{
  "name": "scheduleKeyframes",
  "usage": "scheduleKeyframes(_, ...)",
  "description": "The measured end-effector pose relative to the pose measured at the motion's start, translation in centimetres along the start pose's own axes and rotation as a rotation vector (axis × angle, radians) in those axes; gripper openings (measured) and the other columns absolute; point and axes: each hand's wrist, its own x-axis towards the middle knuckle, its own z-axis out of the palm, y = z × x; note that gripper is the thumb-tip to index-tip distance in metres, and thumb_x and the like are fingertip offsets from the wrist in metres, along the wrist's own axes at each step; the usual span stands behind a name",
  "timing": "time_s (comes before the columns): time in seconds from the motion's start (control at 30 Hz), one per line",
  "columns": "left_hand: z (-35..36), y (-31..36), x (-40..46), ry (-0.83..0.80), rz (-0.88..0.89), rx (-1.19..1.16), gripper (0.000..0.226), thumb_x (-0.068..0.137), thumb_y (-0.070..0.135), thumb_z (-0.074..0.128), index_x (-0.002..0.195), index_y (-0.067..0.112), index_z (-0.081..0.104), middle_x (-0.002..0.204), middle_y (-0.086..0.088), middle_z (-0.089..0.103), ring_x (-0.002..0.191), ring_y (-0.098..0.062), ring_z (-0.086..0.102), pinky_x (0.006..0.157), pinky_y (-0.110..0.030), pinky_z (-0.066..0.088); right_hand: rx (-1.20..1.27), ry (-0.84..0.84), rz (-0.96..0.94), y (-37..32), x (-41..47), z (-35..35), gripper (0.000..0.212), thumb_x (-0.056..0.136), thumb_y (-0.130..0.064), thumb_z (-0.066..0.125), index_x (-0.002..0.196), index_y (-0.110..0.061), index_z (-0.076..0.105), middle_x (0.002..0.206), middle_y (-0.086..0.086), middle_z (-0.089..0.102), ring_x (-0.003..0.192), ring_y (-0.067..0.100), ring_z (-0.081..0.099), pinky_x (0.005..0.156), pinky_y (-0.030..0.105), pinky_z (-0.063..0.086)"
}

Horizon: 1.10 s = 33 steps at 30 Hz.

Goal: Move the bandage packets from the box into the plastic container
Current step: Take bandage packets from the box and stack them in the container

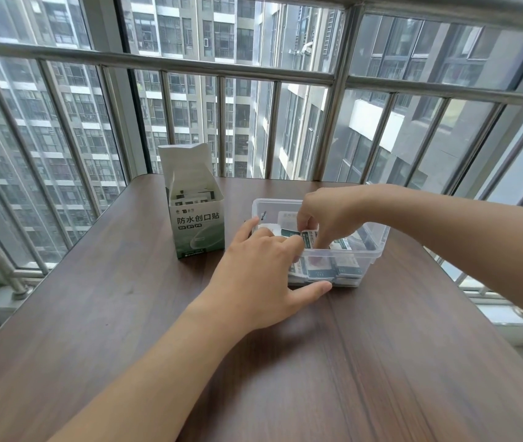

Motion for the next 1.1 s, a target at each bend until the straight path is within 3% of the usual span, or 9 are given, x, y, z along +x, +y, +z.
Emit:
scheduleKeyframes(0.13,-0.1,0.1,0.0,-0.011,-0.006,0.003,0.053,0.084,0.081,0.04,0.089,0.029,0.045,0.088,0.008,0.065,0.1,-0.017,0.056,0.123,-0.04,0.018,0.125,-0.036,0.015,0.6,-0.1,-0.3,0.057,0.084,-0.044,0.077,0.135,-0.026,0.059,0.113,0.001,0.073,0.093,0.024,0.072,0.073,0.035,0.064)
scheduleKeyframes(0.3,-0.1,0.2,-0.1,-0.009,0.003,0.01,0.051,0.084,0.081,0.041,0.09,0.03,0.042,0.09,0.008,0.067,0.1,-0.017,0.057,0.123,-0.04,0.02,0.161,-0.068,0.016,0.8,-0.1,-0.4,0.05,0.089,-0.046,0.072,0.134,-0.026,0.06,0.115,0.003,0.074,0.061,0.017,0.063,0.049,0.022,0.05)
scheduleKeyframes(0.5,-0.2,0.1,-0.3,0.019,0.023,-0.022,0.054,0.086,0.076,0.047,0.109,0.027,0.056,0.093,0.004,0.07,0.101,-0.02,0.059,0.122,-0.043,0.023,0.255,-0.017,-0.02,0.7,-0.4,-0.9,0.051,0.093,-0.037,0.071,0.139,-0.022,0.055,0.127,-0.009,0.069,0.056,0.015,0.059,0.05,0.022,0.05)
scheduleKeyframes(0.67,-0.3,0.2,-0.2,0.026,0.021,-0.004,0.046,0.087,0.075,0.047,0.099,0.031,0.048,0.09,0.006,0.066,0.099,-0.02,0.058,0.122,-0.043,0.024,0.244,0.007,-0.061,-0.3,0.3,-0.3,0.039,0.091,-0.028,0.072,0.128,-0.021,0.063,0.118,-0.007,0.073,0.057,0.014,0.058,0.046,0.02,0.047)
scheduleKeyframes(0.73,-0.2,0.1,-0.2,0.026,0.02,0.001,0.05,0.086,0.076,0.045,0.102,0.028,0.051,0.092,0.007,0.067,0.101,-0.019,0.058,0.123,-0.041,0.022,0.254,0.019,-0.06,-0.6,0.5,-0.1,0.038,0.091,-0.028,0.072,0.127,-0.02,0.065,0.116,-0.006,0.073,0.061,0.016,0.061,0.048,0.021,0.05)
scheduleKeyframes(0.87,-0.3,0.2,-0.2,0.016,0.036,0.015,0.064,0.088,0.075,0.043,0.128,0.027,0.053,0.098,0.009,0.068,0.105,-0.019,0.057,0.123,-0.041,0.02,0.24,0.055,-0.051,-0.9,0.6,0.0,0.041,0.09,-0.031,0.073,0.128,-0.018,0.065,0.117,-0.005,0.072,0.084,0.024,0.074,0.061,0.028,0.061)
scheduleKeyframes(0.97,-0.3,0.1,-0.2,0.021,0.029,-0.001,0.058,0.087,0.075,0.043,0.114,0.025,0.056,0.092,0.011,0.065,0.102,-0.019,0.057,0.123,-0.041,0.02,0.258,0.064,-0.064,-1.4,0.8,-0.2,0.043,0.088,-0.029,0.075,0.128,-0.017,0.064,0.118,-0.006,0.072,0.086,0.022,0.073,0.064,0.03,0.061)
scheduleKeyframes(1.1,-0.2,0.1,-0.1,0.025,0.024,-0.005,0.053,0.087,0.075,0.044,0.1,0.025,0.054,0.089,0.01,0.063,0.1,-0.019,0.055,0.123,-0.04,0.021,0.257,0.044,-0.07,-2.0,1.0,-0.2,0.034,0.09,-0.02,0.072,0.122,-0.014,0.066,0.119,0.002,0.072,0.084,0.028,0.073,0.055,0.026,0.057)
